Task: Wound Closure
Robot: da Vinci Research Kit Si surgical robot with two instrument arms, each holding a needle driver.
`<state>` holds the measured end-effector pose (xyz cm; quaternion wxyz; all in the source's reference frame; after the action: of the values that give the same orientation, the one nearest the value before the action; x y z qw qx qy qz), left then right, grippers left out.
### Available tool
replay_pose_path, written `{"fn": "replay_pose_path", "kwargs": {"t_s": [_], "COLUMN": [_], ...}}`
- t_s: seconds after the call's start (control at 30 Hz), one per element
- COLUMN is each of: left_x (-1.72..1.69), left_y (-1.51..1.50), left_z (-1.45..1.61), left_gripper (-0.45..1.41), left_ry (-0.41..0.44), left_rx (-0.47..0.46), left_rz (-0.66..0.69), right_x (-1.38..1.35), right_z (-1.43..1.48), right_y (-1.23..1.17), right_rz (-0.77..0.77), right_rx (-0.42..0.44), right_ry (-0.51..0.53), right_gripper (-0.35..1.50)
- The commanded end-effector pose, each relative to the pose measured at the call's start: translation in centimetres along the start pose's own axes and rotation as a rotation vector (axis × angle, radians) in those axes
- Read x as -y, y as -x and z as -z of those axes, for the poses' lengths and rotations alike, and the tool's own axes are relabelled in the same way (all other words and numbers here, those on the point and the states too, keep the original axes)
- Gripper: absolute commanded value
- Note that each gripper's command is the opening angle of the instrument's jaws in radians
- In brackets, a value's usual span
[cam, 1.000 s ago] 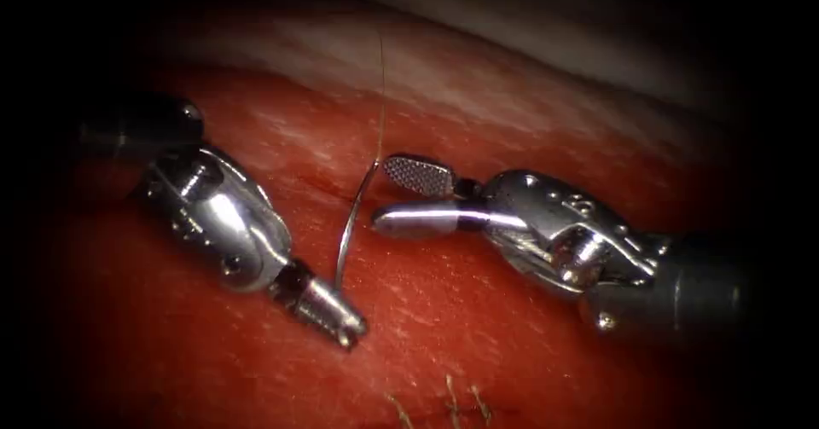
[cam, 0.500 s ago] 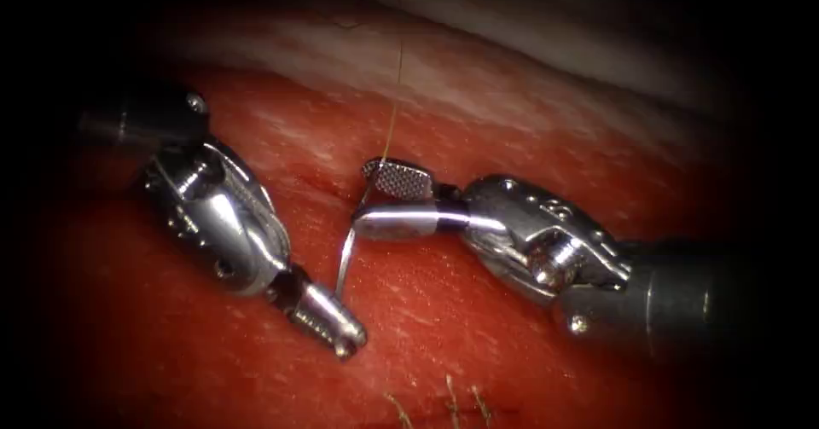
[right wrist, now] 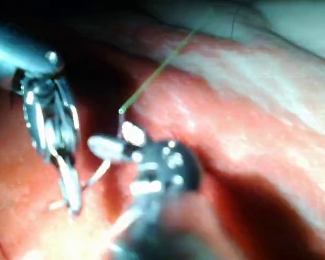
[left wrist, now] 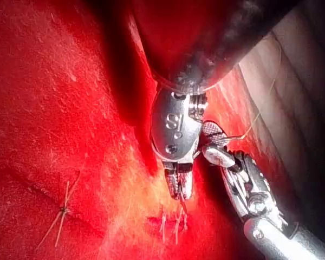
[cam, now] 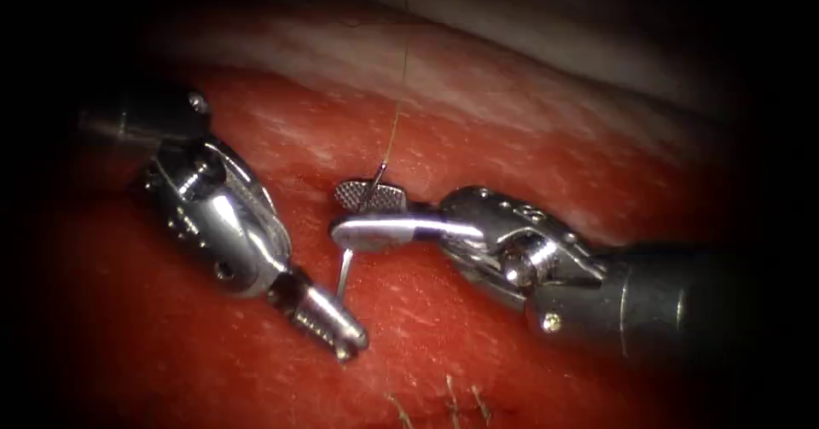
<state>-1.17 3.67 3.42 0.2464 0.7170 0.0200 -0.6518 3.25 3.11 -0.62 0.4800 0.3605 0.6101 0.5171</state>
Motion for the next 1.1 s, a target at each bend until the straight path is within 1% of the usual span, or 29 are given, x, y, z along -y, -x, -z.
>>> {"fn": "replay_pose_path", "kwargs": {"t_s": [0.03,0.13,0.2,0.23,0.27,0.3,0.53,0.57,0.6,0.63,0.67,0.7,0.73,0.83,0.9,1.03,1.1], "left_x": [-0.04,-0.04,-0.04,-0.04,-0.04,-0.04,-0.02,-0.02,-0.02,-0.02,-0.01,0.00,0.00,0.02,0.02,-0.05,-0.10], "left_y": [0.05,0.05,0.05,0.05,0.04,0.04,0.02,0.02,0.02,0.02,0.02,0.02,0.02,0.03,0.03,-0.06,-0.18], "left_z": [-0.06,-0.06,-0.06,-0.06,-0.06,-0.05,-0.04,-0.04,-0.04,-0.03,-0.03,-0.02,-0.02,-0.03,-0.06,-0.10,-0.13], "left_gripper": [-0.35,-0.35,-0.35,-0.35,-0.35,-0.35,-0.35,-0.35,-0.25,0.04,0.39,0.46,0.63,0.77,0.78,0.78,0.78], "left_ry": [0.001,0.001,0.001,0.001,-0.001,-0.001,-0.002,-0.001,0.000,-0.002,0.004,0.003,-0.023,-0.097,-0.119,-0.069,-0.029], "left_rx": [-0.001,-0.001,-0.002,-0.002,0.001,0.000,0.000,0.000,0.000,-0.001,0.003,0.010,0.040,0.113,0.131,0.152,0.170], "left_rz": [0.001,0.001,0.001,0.001,0.001,0.001,-0.004,0.031,0.067,0.114,0.186,0.222,0.288,0.397,0.431,0.437,0.454], "right_x": [-0.02,-0.02,-0.02,-0.02,-0.02,-0.02,-0.04,-0.04,-0.05,-0.05,-0.05,-0.05,-0.05,-0.05,-0.05,-0.06,-0.08], "right_z": [-0.12,-0.12,-0.12,-0.12,-0.12,-0.12,-0.12,-0.12,-0.12,-0.12,-0.12,-0.12,-0.12,-0.12,-0.12,-0.11,-0.09], "right_y": [-0.01,-0.01,-0.01,-0.01,-0.01,0.00,0.04,0.04,0.04,0.04,0.04,0.04,0.04,0.03,0.03,0.01,-0.06], "right_rz": [-0.004,-0.015,-0.015,-0.015,-0.015,-0.015,-0.017,-0.016,-0.016,-0.016,-0.016,-0.016,-0.017,-0.023,-0.017,0.005,0.044], "right_rx": [-0.008,-0.018,-0.020,-0.020,-0.020,-0.022,-0.003,-0.003,-0.003,-0.005,-0.005,-0.007,-0.007,-0.009,-0.007,-0.011,-0.023], "right_ry": [-0.003,0.000,0.002,0.002,0.002,0.004,-0.020,-0.020,-0.020,-0.018,-0.018,-0.015,-0.007,-0.005,-0.002,0.010,0.033], "right_gripper": [0.37,0.36,0.27,0.19,0.09,-0.35,-0.35,-0.35,-0.35,-0.35,-0.35,-0.35,-0.35,-0.35,-0.35,-0.35,-0.35]}}
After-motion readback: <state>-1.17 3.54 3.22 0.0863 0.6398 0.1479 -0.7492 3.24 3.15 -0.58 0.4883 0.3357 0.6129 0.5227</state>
